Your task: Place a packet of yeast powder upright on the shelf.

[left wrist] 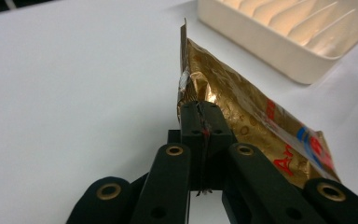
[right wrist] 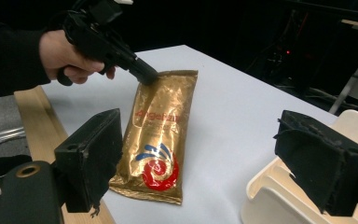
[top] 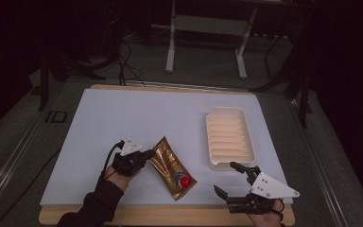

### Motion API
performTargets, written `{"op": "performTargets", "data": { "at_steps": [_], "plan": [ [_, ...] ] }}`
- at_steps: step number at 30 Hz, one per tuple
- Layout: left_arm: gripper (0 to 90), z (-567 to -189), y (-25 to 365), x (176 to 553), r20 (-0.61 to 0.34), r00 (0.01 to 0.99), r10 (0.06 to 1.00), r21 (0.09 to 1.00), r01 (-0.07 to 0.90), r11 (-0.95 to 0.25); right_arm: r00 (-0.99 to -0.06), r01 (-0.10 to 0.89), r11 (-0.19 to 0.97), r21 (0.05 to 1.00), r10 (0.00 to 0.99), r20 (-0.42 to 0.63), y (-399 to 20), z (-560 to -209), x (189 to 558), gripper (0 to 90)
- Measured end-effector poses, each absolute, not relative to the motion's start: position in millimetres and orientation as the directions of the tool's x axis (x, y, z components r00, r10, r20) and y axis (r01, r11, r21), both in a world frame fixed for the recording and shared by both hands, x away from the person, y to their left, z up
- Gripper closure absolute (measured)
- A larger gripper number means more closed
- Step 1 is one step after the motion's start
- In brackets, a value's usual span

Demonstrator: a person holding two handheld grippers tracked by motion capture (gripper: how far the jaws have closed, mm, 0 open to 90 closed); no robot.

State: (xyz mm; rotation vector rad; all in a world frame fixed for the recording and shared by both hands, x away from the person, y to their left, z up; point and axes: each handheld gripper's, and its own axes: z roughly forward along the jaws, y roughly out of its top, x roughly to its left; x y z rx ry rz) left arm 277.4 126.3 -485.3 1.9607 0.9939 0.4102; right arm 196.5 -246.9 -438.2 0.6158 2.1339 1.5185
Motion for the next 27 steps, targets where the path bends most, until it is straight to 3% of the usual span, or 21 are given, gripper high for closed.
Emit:
{"op": "performTargets", "data": {
  "at_steps": [14, 15, 27],
  "plan": [
    [90.0, -453.5, 109.6, 257.6, -0.047, 0.715, 0.697, 0.873, 0.369, -0.319, -0.786, 0.095, 0.261, 0.961, 0.612, -0.089, -252.0, -435.0, 195.0, 17.9],
    [90.0, -450.7, 107.4, 254.9, -0.034, 0.719, 0.694, 0.877, 0.354, -0.324, -0.781, 0.092, 0.255, 0.963, 0.618, -0.089, -254.0, -433.8, 194.8, 21.7],
    [90.0, -412.9, 94.2, 238.3, 0.005, 0.821, 0.571, 0.921, 0.219, -0.322, -0.781, 0.106, 0.23, 0.967, 0.621, -0.062, -259.1, -429.0, 196.3, 22.9]
  ]
}}
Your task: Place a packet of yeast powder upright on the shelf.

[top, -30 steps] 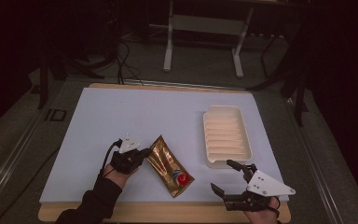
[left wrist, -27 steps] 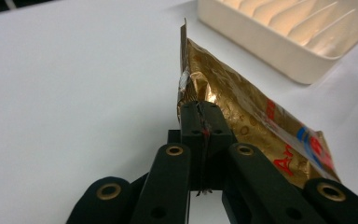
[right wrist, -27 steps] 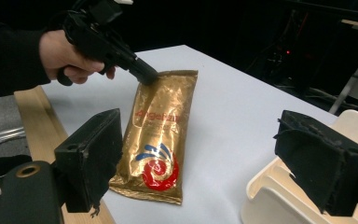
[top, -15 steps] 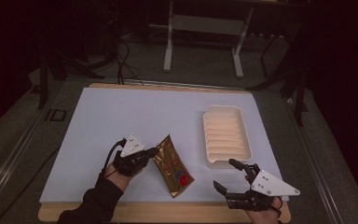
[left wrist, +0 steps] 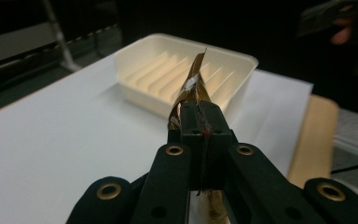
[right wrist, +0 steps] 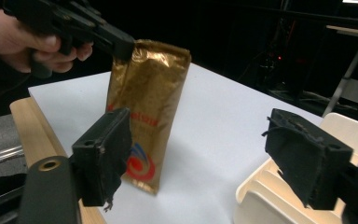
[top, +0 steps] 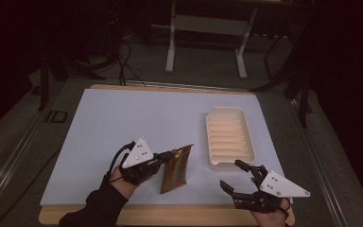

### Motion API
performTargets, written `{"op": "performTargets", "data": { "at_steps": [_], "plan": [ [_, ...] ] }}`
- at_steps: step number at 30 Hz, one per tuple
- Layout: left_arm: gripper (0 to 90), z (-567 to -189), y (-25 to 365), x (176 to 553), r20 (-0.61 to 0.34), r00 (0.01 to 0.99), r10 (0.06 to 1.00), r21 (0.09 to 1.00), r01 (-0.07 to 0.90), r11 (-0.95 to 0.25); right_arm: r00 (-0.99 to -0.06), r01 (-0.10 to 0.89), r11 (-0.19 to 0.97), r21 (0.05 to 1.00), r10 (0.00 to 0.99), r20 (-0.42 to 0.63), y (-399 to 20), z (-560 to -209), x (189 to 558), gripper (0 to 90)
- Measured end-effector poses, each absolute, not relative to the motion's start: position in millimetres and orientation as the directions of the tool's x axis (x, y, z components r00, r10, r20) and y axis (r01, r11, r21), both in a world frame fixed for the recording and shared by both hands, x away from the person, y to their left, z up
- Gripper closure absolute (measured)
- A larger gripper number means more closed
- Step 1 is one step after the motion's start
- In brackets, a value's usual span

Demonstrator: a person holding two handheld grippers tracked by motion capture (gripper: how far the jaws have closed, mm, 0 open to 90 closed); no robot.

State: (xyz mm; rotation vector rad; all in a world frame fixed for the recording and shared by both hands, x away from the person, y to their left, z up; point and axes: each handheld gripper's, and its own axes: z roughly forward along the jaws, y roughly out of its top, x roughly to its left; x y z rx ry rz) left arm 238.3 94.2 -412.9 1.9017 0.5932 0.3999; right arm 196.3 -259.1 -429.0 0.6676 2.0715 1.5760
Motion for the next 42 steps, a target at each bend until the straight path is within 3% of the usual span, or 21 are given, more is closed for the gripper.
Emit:
{"op": "performTargets", "data": {
  "at_steps": [8, 12, 24, 32, 42],
  "plan": [
    [90.0, -396.5, 100.7, 239.1, 0.016, 0.841, 0.541, 0.94, 0.171, -0.294, -0.808, 0.126, 0.238, 0.963, 0.587, -0.039, -261.7, -414.8, 199.7, 36.0],
    [90.0, -389.7, 100.2, 237.2, 0.024, 0.851, 0.524, 0.946, 0.149, -0.287, -0.812, 0.139, 0.249, 0.959, 0.583, -0.033, -260.2, -410.9, 202.0, 35.6],
    [90.0, -378.2, 95.5, 230.7, 0.035, 0.889, 0.457, 0.946, 0.119, -0.303, -0.88, 0.171, 0.404, 0.899, 0.472, -0.044, -235.9, -402.1, 221.5, 31.6],
    [90.0, -373.6, 98.4, 226.3, 0.028, 0.902, 0.431, 0.952, 0.107, -0.287, -0.918, 0.187, 0.495, 0.849, 0.396, -0.029, -222.1, -387.7, 240.5, 18.2],
    [90.0, -373.5, 94.4, 221.7, 0.046, 0.92, 0.39, 0.947, 0.084, -0.309, -0.939, 0.159, 0.488, 0.858, 0.344, -0.022, -217.6, -374.7, 257.8, 10.1]
  ]
}}
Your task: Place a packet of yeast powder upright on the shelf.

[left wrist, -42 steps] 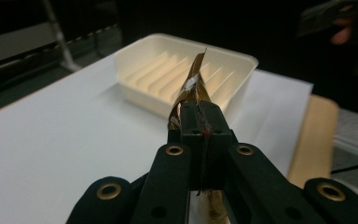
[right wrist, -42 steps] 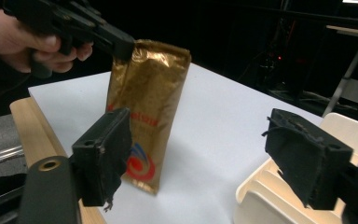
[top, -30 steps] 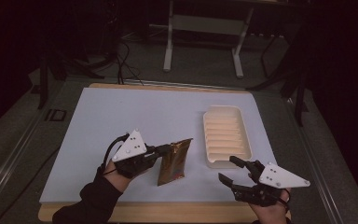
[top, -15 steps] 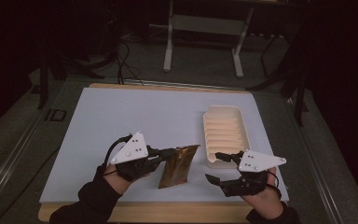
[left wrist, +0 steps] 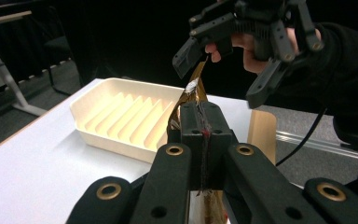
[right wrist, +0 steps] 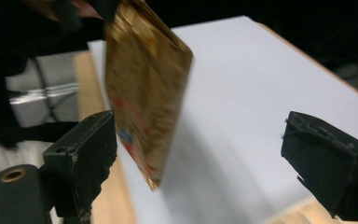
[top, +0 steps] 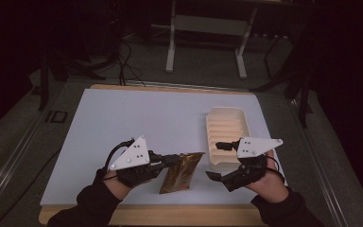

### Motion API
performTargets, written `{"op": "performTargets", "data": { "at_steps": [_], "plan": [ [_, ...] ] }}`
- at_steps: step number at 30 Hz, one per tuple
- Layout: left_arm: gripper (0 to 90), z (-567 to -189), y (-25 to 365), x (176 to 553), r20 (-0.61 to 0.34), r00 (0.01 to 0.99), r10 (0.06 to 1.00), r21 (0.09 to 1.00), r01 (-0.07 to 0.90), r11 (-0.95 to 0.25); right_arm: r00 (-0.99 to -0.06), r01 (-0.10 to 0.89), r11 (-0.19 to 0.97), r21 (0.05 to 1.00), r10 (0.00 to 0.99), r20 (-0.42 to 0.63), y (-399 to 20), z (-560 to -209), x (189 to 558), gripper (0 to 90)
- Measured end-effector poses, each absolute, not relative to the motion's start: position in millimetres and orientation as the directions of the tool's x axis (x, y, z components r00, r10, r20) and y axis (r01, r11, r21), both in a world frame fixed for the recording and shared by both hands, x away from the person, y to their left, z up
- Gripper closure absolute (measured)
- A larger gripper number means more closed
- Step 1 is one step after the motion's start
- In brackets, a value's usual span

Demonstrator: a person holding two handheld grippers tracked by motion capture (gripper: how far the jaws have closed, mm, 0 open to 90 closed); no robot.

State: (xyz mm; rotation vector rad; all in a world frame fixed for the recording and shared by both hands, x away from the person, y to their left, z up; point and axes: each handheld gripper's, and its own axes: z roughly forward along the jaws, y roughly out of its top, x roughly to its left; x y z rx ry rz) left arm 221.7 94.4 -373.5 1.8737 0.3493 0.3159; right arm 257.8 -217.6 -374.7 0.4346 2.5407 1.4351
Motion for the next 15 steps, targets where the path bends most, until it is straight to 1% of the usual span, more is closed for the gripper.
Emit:
{"op": "performTargets", "data": {
  "at_steps": [1, 2, 6, 8, 9, 12, 13, 15],
  "plan": [
    [90.0, -373.4, 94.1, 221.4, 0.05, 0.921, 0.386, 0.947, 0.079, -0.312, -0.945, 0.164, 0.486, 0.859, 0.326, -0.004, -216.4, -372.7, 258.5, 9.7],
    [90.0, -373.3, 93.9, 221.2, 0.049, 0.922, 0.384, 0.947, 0.079, -0.311, -0.943, 0.16, 0.487, 0.858, 0.334, -0.014, -215.1, -371.3, 258.3, 9.7],
    [90.0, -373.7, 91.7, 220.9, 0.039, 0.929, 0.369, 0.947, 0.084, -0.31, -0.952, 0.162, 0.505, 0.848, 0.306, 0.0, -210.7, -368.6, 259.6, 10.0],
    [90.0, -374.4, 89.9, 219.9, 0.044, 0.93, 0.366, 0.946, 0.079, -0.316, -0.954, 0.161, 0.513, 0.843, 0.298, 0.0, -208.3, -368.7, 260.7, 13.8],
    [90.0, -374.8, 89.2, 219.5, 0.045, 0.932, 0.361, 0.946, 0.077, -0.316, -0.96, 0.163, 0.52, 0.839, 0.279, 0.014, -206.9, -369.2, 261.8, 13.9],
    [90.0, -375.5, 87.9, 220.0, 0.04, 0.934, 0.356, 0.949, 0.075, -0.305, -0.97, 0.167, 0.539, 0.825, 0.242, 0.039, -201.2, -371.6, 263.8, 18.6],
    [90.0, -375.5, 87.5, 220.3, 0.036, 0.933, 0.358, 0.951, 0.079, -0.3, -0.97, 0.167, 0.545, 0.822, 0.241, 0.037, -199.1, -372.4, 263.6, 24.3],
    [90.0, -375.4, 86.9, 220.8, 0.035, 0.936, 0.351, 0.953, 0.075, -0.295, -0.973, 0.154, 0.549, 0.822, 0.229, 0.029, -195.0, -373.3, 262.7, 27.6]
  ]
}}
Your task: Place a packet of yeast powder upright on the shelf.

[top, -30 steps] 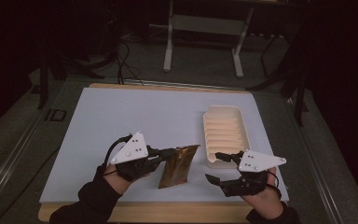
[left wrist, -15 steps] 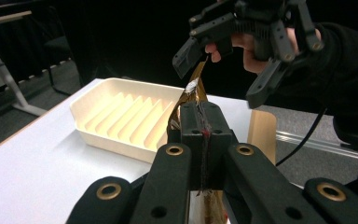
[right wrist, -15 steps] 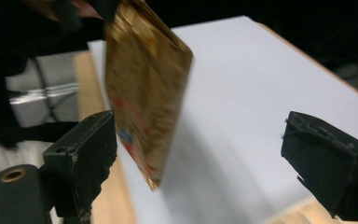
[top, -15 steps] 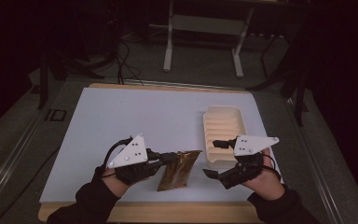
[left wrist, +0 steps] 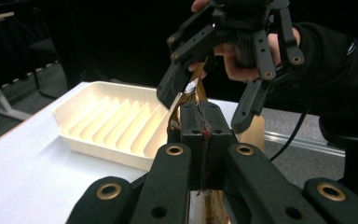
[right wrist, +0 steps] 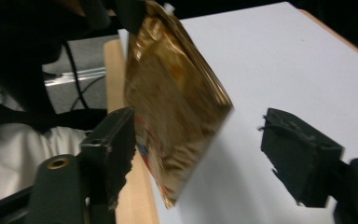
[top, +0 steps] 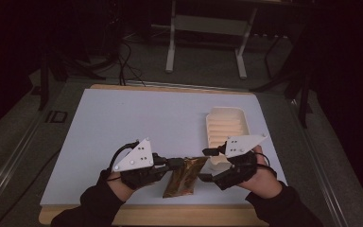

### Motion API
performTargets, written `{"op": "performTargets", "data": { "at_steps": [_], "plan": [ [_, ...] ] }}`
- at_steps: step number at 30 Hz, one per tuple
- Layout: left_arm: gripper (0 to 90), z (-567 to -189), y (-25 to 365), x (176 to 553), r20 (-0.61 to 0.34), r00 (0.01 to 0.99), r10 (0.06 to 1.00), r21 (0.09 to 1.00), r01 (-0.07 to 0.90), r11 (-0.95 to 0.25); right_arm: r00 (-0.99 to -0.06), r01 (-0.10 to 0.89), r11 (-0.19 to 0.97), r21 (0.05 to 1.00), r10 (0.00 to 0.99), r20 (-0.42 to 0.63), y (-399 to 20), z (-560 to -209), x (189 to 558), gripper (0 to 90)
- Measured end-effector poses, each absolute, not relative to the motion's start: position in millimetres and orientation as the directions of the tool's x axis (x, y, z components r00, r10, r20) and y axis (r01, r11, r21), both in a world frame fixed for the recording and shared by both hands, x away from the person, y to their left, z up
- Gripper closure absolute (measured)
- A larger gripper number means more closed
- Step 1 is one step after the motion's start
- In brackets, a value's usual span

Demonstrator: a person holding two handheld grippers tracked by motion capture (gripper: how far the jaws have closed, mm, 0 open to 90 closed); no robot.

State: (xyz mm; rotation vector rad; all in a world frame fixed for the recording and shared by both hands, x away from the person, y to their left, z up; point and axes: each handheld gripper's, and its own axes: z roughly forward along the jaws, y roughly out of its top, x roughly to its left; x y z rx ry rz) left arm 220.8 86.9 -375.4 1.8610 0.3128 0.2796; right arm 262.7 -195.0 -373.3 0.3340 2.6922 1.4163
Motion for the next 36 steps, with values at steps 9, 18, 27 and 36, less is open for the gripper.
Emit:
{"op": "performTargets", "data": {
  "at_steps": [9, 18, 27, 36],
  "plan": [
    [90.0, -374.9, 84.2, 219.9, 0.03, 0.937, 0.348, 0.96, 0.07, -0.272, -0.986, 0.157, 0.598, 0.786, 0.14, 0.091, -183.8, -377.2, 269.6, 50.7],
    [90.0, -377.2, 79.5, 220.7, 0.031, 0.937, 0.347, 0.956, 0.073, -0.284, -0.994, 0.106, 0.655, 0.748, 0.088, 0.064, -177.3, -377.4, 271.6, 66.4],
    [90.0, -380.0, 80.1, 220.8, 0.042, 0.931, 0.363, 0.952, 0.072, -0.297, -0.995, 0.089, 0.678, 0.73, 0.035, 0.088, -175.9, -378.3, 277.6, 75.4],
    [67.2, -379.5, 83.3, 223.4, 0.007, 0.94, 0.34, 0.965, 0.083, -0.249, -0.999, 0.05, 0.684, 0.728, 0.022, 0.048, -179.8, -372.3, 277.7, 76.9]
  ]
}}
